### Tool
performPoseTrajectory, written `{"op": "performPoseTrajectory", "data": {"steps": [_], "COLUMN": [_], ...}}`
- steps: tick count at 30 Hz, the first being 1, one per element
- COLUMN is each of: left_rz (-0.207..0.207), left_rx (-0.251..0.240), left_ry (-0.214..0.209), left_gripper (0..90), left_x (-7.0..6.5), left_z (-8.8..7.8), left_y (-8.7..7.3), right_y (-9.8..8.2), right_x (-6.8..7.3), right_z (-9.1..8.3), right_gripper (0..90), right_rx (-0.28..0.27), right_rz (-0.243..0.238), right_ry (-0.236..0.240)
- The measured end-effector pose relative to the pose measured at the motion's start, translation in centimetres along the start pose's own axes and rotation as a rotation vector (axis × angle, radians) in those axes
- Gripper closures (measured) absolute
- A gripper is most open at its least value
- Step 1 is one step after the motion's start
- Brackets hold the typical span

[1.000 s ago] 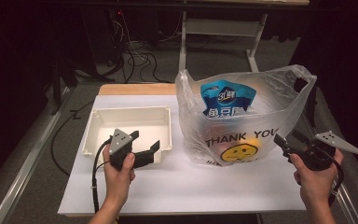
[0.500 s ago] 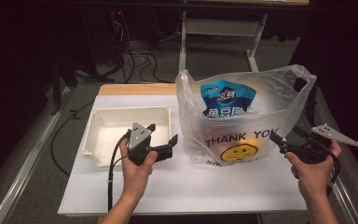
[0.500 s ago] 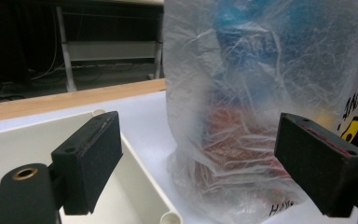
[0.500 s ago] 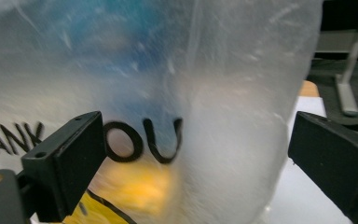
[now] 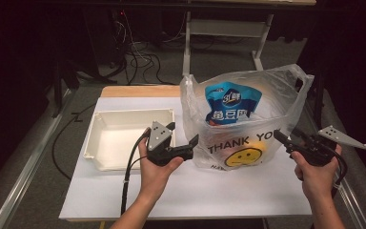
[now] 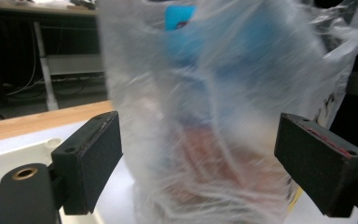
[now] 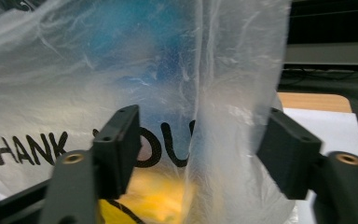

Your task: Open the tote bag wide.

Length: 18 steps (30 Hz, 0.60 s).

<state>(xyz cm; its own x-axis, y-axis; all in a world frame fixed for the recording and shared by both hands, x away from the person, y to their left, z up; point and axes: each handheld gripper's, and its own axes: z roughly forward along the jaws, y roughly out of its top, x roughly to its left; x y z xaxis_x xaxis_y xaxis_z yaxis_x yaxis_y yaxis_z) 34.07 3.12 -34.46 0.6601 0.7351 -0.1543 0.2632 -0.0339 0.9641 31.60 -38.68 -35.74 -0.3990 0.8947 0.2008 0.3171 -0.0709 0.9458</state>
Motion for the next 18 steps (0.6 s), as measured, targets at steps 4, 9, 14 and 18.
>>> {"op": "performPoseTrajectory", "data": {"steps": [4, 9, 14, 18], "left_rz": [0.017, 0.023, -0.006, -0.026], "left_rx": [-0.006, -0.022, -0.025, 0.022], "left_ry": [-0.011, -0.02, -0.057, -0.111], "left_gripper": [15.4, 19.7, 67.7, 81.6], "left_x": [-0.7, -0.87, -0.32, 0.08], "left_z": [0.4, 0.63, 0.41, 0.63], "left_y": [0.2, 0.12, 0.03, -0.68], "right_y": [-0.2, -0.25, -0.35, -0.81], "right_x": [-0.01, -0.06, 0.23, 0.3], "right_z": [-0.03, 0.15, 0.22, 0.26], "right_gripper": [48.5, 76.9, 90.0, 90.0], "right_rx": [0.0, 0.018, 0.044, 0.073], "right_rz": [0.002, 0.012, 0.0, -0.002], "right_ry": [0.017, 0.024, 0.042, 0.005]}}
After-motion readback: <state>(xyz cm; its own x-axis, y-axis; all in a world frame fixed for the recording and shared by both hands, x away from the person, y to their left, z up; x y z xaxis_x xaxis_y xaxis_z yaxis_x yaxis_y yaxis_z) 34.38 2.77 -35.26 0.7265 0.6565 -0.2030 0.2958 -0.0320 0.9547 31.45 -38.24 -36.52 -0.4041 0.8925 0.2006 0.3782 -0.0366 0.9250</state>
